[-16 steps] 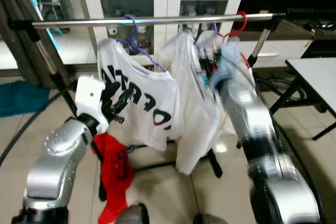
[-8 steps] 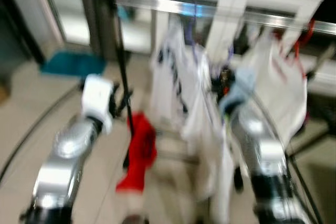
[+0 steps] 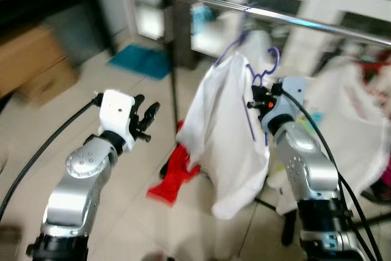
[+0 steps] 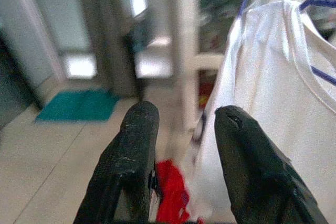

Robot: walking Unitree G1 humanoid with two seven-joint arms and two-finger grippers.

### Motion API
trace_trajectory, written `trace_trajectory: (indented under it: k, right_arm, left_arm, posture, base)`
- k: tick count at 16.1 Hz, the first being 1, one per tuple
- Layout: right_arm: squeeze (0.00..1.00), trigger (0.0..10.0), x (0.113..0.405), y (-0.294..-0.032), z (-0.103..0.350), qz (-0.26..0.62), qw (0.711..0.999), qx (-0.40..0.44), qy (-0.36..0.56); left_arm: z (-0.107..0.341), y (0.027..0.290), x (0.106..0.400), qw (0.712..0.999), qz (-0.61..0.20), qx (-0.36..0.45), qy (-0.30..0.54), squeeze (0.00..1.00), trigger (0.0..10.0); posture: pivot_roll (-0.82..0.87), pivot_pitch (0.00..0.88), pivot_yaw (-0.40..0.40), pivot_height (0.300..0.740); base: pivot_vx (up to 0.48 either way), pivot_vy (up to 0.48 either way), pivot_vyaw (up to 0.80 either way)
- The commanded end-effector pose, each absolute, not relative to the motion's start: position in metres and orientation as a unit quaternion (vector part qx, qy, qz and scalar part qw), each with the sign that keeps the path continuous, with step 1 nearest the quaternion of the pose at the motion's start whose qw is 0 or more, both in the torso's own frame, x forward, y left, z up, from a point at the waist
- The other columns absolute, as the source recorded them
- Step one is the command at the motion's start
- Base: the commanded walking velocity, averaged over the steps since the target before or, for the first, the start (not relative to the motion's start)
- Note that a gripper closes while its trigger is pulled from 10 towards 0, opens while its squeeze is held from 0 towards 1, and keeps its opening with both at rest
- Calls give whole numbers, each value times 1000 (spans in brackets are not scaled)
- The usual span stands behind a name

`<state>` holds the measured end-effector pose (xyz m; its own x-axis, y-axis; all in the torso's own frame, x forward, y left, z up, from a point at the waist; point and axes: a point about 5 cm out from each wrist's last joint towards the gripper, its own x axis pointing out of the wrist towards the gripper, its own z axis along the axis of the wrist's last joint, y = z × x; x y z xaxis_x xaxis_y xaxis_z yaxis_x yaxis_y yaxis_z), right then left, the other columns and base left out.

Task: Hang hanger

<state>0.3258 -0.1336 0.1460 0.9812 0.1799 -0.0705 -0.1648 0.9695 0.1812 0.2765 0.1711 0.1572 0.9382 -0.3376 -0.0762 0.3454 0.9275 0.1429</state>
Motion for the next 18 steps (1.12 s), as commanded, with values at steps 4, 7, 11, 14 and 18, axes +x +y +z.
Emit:
trace_trajectory:
  k: [4, 7, 11, 14, 18]
  right_arm:
    - [0, 10000, 326, -130, 154, 94, 991, 87, 27]
    - [0, 10000, 300, -127, 150, 79, 996, 24, 32]
    - [0, 10000, 299, -128, 148, 74, 996, 30, 45]
    - [0, 10000, 297, -125, 149, 77, 995, 26, 48]
    - [0, 10000, 296, -122, 149, 83, 995, 28, 53]
  left_arm:
    - [159, 170, 276, 981, -175, 79, 20, 0, 10000]
    - [152, 161, 276, 977, -204, 59, 14, 0, 10000]
    - [152, 160, 275, 976, -210, 54, 13, 0, 10000]
    - [151, 160, 275, 976, -213, 52, 11, 0, 10000]
    - [151, 162, 275, 976, -212, 55, 12, 0, 10000]
  posture:
    - [-13, 40, 19, 740]
    - [-32, 0, 17, 740]
    - [-31, 0, 13, 740]
    - [-28, 0, 10, 740]
    - [-26, 0, 8, 740]
  base:
    - [0, -480, 800]
    - [0, 0, 0]
    - [0, 95, -200]
    - [0, 480, -800]
    - [0, 480, -800]
